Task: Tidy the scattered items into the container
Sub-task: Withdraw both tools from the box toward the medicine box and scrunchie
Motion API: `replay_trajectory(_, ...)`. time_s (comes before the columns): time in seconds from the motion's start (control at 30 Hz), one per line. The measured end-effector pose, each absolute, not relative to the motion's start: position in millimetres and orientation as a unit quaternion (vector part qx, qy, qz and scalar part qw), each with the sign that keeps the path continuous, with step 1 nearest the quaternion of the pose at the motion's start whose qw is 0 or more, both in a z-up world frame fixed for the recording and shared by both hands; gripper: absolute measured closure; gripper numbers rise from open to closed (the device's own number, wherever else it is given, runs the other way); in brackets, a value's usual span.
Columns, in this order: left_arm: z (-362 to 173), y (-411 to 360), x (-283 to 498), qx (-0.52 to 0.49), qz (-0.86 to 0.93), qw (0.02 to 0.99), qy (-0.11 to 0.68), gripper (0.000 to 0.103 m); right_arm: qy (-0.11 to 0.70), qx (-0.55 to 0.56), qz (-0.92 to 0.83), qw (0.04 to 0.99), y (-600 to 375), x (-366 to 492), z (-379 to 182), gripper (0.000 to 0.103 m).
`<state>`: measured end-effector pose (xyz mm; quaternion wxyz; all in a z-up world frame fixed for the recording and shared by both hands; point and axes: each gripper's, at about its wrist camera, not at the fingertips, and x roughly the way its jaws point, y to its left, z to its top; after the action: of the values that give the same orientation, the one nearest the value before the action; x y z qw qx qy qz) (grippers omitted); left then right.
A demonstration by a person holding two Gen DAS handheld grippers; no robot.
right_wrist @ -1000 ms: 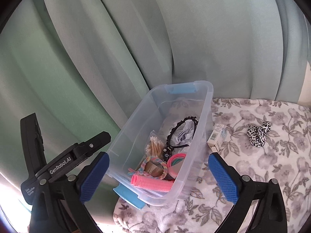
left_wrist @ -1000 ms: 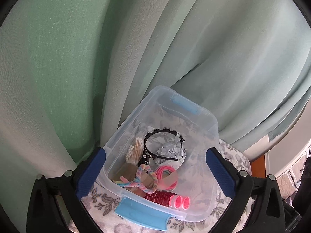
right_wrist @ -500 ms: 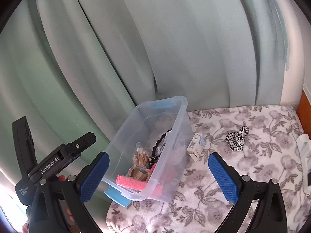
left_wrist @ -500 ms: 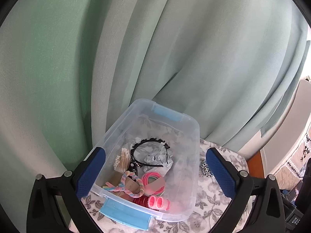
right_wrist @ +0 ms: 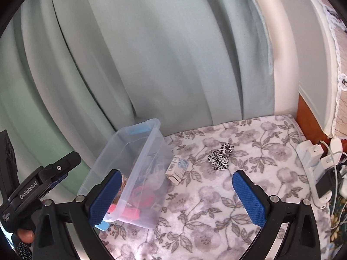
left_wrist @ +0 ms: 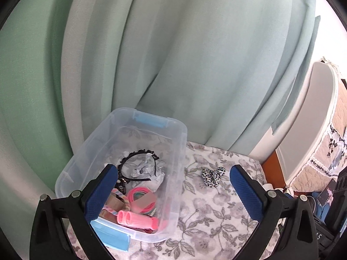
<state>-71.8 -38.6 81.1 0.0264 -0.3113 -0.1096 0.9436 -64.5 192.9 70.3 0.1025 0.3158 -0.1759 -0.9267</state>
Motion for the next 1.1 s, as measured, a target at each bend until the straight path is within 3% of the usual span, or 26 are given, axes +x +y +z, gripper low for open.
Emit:
replay_trajectory(0.6, 39, 75, -98, -0.374, 0.907, 0.185, -0.064, 0.000, -0.215, 0.353, -0.910, 0.023, 275, -73, 14, 0.000)
replay_trajectory(1.1, -27, 96, -144, -0.456, 0.886, 0.083, -0.022, 0.000, -0.249, 0.414, -0.875, 0.029, 305, -91, -43, 0.000)
